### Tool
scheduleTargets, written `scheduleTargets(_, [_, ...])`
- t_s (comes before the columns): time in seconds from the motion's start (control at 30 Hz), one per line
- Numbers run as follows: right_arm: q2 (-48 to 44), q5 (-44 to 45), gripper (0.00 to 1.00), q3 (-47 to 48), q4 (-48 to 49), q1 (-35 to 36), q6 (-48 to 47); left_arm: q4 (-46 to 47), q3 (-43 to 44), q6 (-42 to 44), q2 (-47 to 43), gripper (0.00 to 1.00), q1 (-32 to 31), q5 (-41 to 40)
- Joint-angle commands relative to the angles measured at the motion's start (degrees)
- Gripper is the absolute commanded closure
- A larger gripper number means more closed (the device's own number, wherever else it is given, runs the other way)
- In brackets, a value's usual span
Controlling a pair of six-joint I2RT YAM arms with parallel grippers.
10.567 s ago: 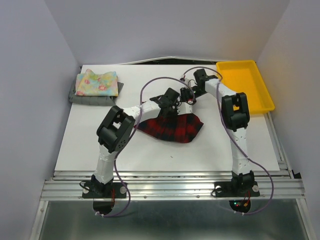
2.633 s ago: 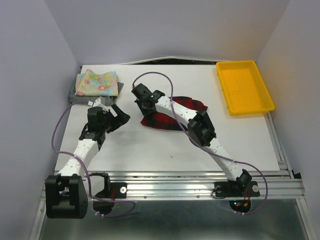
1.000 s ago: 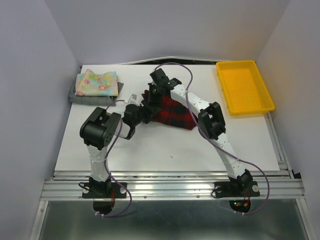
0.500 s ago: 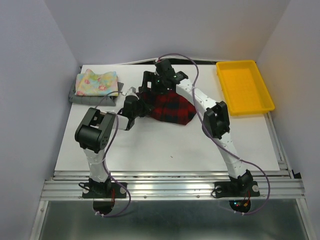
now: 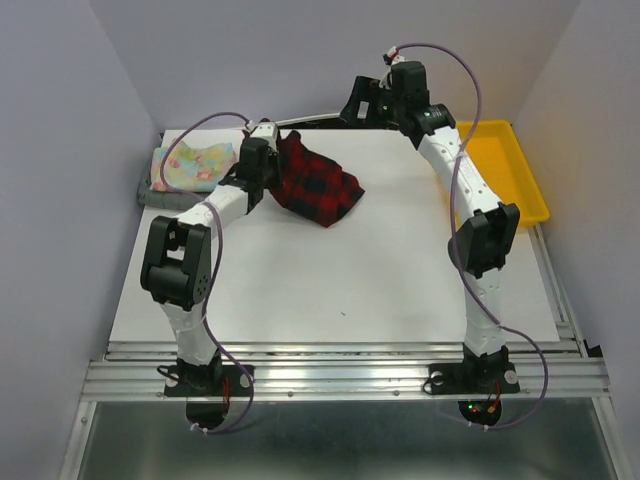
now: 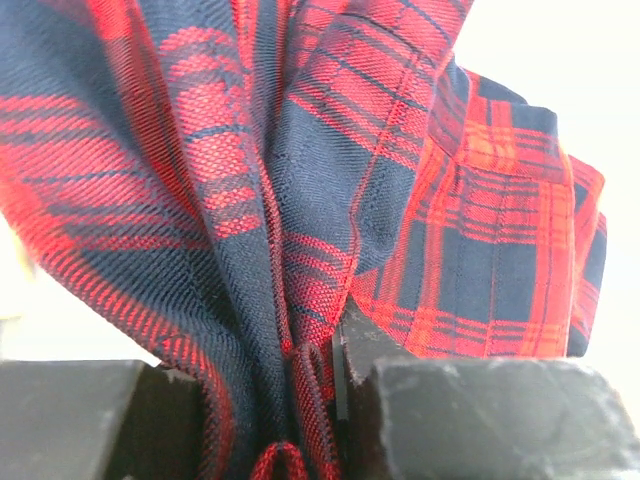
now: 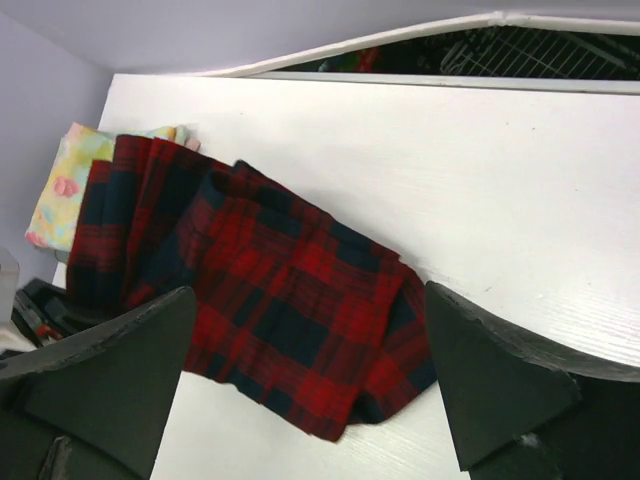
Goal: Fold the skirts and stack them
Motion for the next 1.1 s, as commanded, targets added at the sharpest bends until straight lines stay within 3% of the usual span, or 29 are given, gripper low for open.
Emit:
scheduleTargets(0.0, [-3.5, -0.7, 0.00, -3.0, 2.1, 1.2, -3.3, -4.4, 6.0, 10.1, -3.5, 1.00, 2.9, -4.3])
scheduleTargets(0.47, [-6.2, -2.1, 0.00, -7.4, 2.0, 0.1, -4.4, -8.0, 18.4, 17.8, -2.5, 1.00, 9.8, -3.2])
scheduleTargets(1.07, [-6.4, -2.7, 0.00, -9.3, 1.9, 0.1, -4.7, -8.3, 24.3, 18.0, -1.2, 1.00, 14.3, -1.3])
